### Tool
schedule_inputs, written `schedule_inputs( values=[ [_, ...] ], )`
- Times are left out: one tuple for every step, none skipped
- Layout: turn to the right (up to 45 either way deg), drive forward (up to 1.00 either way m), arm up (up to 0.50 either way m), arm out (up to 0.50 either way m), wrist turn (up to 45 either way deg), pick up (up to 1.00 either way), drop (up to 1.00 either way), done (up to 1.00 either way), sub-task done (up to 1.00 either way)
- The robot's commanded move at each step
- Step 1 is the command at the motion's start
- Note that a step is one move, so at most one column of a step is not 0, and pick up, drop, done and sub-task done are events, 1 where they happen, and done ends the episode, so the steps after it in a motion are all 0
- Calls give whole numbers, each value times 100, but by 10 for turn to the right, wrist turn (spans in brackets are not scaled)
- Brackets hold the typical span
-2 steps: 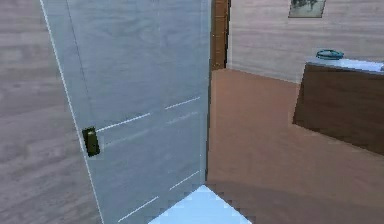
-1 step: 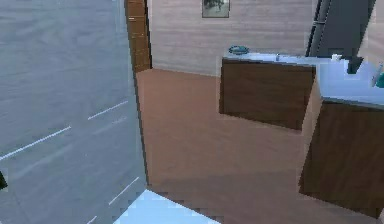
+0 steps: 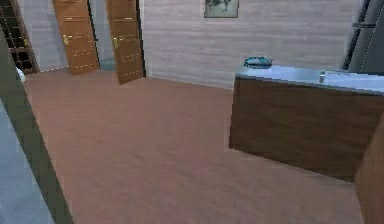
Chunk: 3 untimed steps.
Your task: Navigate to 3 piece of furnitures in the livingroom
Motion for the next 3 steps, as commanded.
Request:
schedule_inputs(
  values=[
    [60,0,0,0,0,0,0,0,0],
    [0,50,0,0,0,0,0,0,0],
    [30,0,0,0,0,0,0,0,0]
  ],
)
